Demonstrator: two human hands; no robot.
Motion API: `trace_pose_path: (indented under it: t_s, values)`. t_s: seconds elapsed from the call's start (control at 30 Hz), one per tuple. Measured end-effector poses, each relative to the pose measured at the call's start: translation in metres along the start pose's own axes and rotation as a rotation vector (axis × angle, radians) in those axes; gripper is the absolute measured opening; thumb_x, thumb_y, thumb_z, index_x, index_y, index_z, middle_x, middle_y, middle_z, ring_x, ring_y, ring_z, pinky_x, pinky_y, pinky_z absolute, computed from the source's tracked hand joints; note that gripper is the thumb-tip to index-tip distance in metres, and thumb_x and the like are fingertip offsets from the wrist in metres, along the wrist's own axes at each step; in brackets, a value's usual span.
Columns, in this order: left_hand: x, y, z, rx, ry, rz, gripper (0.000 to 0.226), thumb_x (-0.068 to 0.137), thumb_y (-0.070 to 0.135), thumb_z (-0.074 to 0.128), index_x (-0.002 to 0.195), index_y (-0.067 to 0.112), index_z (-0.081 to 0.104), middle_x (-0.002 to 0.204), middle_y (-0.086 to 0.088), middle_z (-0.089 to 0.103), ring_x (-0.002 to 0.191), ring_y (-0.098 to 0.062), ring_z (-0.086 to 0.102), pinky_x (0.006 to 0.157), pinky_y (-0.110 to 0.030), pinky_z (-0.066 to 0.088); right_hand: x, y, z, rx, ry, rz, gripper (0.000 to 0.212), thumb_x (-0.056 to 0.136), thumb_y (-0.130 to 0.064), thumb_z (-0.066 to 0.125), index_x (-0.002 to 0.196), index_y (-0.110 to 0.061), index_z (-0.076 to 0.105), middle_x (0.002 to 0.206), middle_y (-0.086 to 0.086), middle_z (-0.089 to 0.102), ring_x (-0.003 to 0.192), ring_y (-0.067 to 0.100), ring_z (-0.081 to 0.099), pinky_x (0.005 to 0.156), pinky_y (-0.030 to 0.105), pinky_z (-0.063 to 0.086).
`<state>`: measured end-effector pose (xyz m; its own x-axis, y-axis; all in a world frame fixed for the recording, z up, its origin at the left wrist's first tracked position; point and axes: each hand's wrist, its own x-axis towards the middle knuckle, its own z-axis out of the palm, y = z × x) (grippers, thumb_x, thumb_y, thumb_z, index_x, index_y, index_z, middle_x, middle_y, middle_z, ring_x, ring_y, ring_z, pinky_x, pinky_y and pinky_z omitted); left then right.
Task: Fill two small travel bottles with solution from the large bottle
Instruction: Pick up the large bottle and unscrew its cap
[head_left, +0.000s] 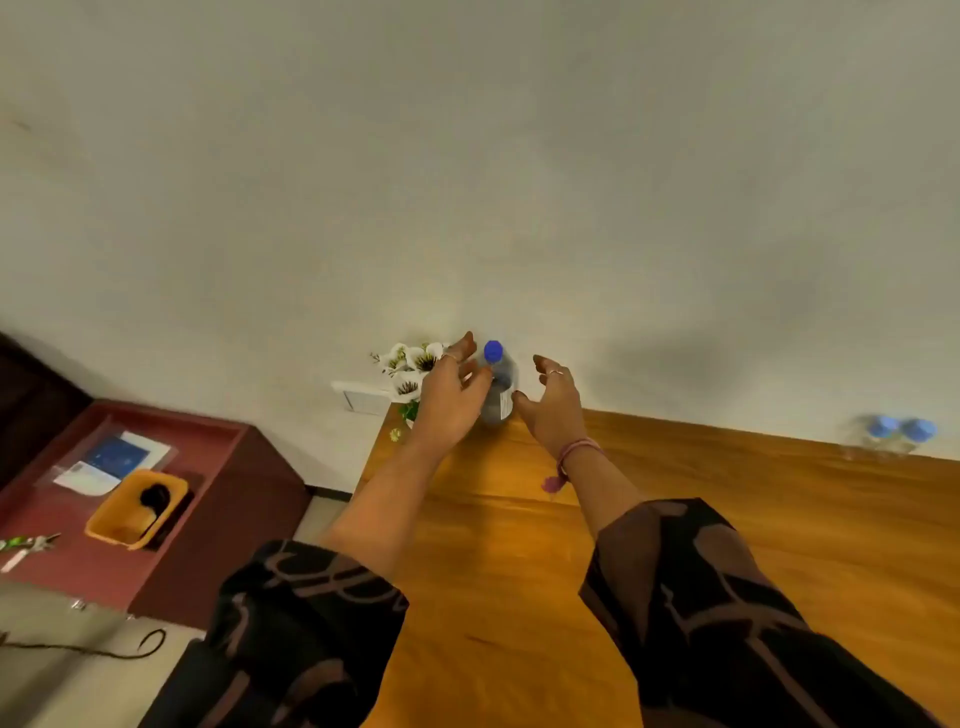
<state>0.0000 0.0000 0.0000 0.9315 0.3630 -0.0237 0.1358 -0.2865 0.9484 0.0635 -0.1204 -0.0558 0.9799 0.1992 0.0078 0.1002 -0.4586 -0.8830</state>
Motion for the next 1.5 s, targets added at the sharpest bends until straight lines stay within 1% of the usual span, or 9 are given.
trace_pose_path:
  t_s: [0.17,0.43,0.53,0.67,0.83,1.03,1.13,1.27,1.5]
  values:
    - [0.018,-0.008,0.007,-0.026,0.020,-0.001,0.055,0.096,0.014,0.055,0.147,0.017,0.034,0.148,-0.001,0.045,0.134,-0.018,0.044,0.107,-0.034,0.041,0.027,0.009,0.022,-0.024,-0.020,0.096,0.074,0.079,-0.017,0.074,0.142,-0.012,0.034,0.144,0.009,0.040,0.128,0.024,0.045,0.105,0.034,0.041]
    - [0.039,-0.028,0.012,-0.023,0.071,0.051,0.051,0.096,0.011,0.055,0.144,0.015,0.039,0.143,0.000,0.050,0.117,-0.003,0.047,0.078,0.003,0.041,0.050,0.027,0.053,0.100,-0.051,0.105,0.068,0.076,-0.018,0.075,0.134,-0.012,0.040,0.133,0.007,0.049,0.114,0.020,0.053,0.088,0.015,0.038]
    - [0.044,-0.032,0.016,-0.022,0.082,0.056,0.049,0.095,0.010,0.055,0.142,0.018,0.042,0.141,0.002,0.051,0.115,-0.001,0.049,0.078,0.001,0.042,0.053,0.030,0.060,0.157,-0.027,0.103,0.058,0.079,-0.014,0.072,0.129,-0.013,0.041,0.119,0.002,0.052,0.095,0.012,0.055,0.065,-0.002,0.040]
    - [0.047,-0.037,0.020,-0.033,0.095,0.046,0.050,0.095,0.010,0.056,0.142,0.020,0.042,0.140,0.003,0.052,0.116,-0.002,0.049,0.083,-0.004,0.043,0.054,0.033,0.061,0.238,-0.003,0.094,0.051,0.071,-0.018,0.075,0.112,-0.022,0.044,0.107,-0.001,0.057,0.093,0.017,0.058,0.069,0.012,0.045]
    - [0.047,-0.035,0.024,-0.054,0.074,0.025,0.054,0.093,0.006,0.058,0.143,0.016,0.040,0.142,0.001,0.050,0.126,-0.007,0.048,0.095,-0.012,0.041,0.043,0.042,0.049,0.203,0.002,0.069,0.060,0.059,-0.034,0.082,0.106,-0.028,0.045,0.102,-0.004,0.063,0.088,0.011,0.063,0.069,0.012,0.049]
    - [0.041,-0.026,0.027,0.049,-0.244,0.052,0.063,0.095,0.015,0.059,0.149,0.019,0.029,0.153,0.000,0.038,0.140,-0.013,0.034,0.113,-0.029,0.031,0.024,0.053,0.015,0.046,-0.063,0.010,0.067,0.058,-0.028,0.084,0.114,-0.021,0.046,0.106,0.000,0.058,0.093,0.018,0.059,0.080,0.028,0.054]
    - [0.028,-0.022,0.030,0.139,-0.378,0.132,0.056,0.096,0.007,0.055,0.147,0.016,0.035,0.149,0.000,0.043,0.135,-0.009,0.040,0.106,-0.013,0.033,0.004,0.054,-0.008,0.065,-0.096,-0.057,0.071,0.058,-0.030,0.085,0.116,-0.020,0.045,0.109,0.002,0.058,0.096,0.018,0.059,0.082,0.031,0.055]
    - [-0.001,-0.012,0.040,0.205,-0.397,0.242,0.046,0.095,0.005,0.054,0.140,0.011,0.045,0.130,0.000,0.057,0.121,-0.010,0.052,0.093,0.001,0.033,-0.028,0.053,-0.039,0.091,-0.140,-0.062,0.075,0.057,-0.031,0.086,0.117,-0.026,0.042,0.110,-0.003,0.058,0.096,0.012,0.061,0.077,0.021,0.055]
    - [-0.068,-0.001,0.066,0.151,-0.336,0.249,0.039,0.085,0.010,0.069,0.124,0.013,0.060,0.117,0.001,0.058,0.113,-0.012,0.057,0.101,-0.028,0.047,-0.091,0.064,-0.079,0.095,-0.180,-0.012,0.078,0.057,-0.034,0.085,0.118,-0.032,0.037,0.107,-0.020,0.055,0.096,-0.006,0.057,0.073,0.005,0.047]
